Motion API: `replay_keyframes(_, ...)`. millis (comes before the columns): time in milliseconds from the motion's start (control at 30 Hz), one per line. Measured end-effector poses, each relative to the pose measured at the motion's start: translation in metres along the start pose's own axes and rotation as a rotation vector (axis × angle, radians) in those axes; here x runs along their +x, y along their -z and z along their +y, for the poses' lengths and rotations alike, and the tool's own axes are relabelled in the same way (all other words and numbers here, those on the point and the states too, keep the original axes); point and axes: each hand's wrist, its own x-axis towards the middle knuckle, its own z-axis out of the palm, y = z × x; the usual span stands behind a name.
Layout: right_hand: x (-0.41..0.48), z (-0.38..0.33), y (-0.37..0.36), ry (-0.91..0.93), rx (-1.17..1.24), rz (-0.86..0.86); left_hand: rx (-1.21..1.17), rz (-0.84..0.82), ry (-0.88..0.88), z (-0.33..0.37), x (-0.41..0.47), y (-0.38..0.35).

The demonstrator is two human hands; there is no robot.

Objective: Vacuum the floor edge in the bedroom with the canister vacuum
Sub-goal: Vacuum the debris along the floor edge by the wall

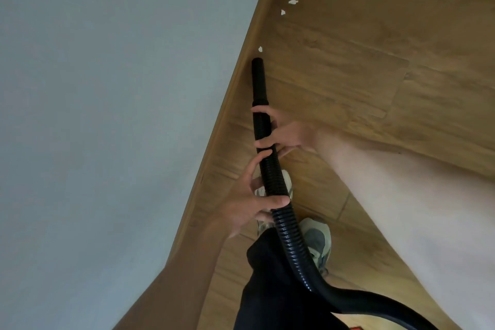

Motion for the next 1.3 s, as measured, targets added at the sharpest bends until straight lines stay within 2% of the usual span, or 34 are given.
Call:
replay_keyframes(267, 0.005, 0.013, 0.007, 0.062, 0.057, 0.02, -0.042, -0.044, 0.034, 0.001, 0.019, 0.006)
replay_keyframes(600, 0.014, 0.014, 0.016, 0.017, 0.105, 0.031, -0.046, -0.099, 0.063, 0.01, 0.03, 0.011)
replay_keyframes(1000, 0.024, -0.017, 0.037, -0.032, 0.011, -0.017, -0.166, -0.068, 0.0, 0.024, 0.036, -0.002)
replay_keyframes(1133, 0.02, -0.031, 0.055, -0.04, -0.012, 0.016, -0.222, -0.068, -0.027, 0.038, 0.045, -0.017)
replay_keyframes(1300, 0.017, -0.042, 0.077, -0.065, -0.047, 0.014, -0.173, -0.079, -0.044, 0.053, 0.057, -0.03)
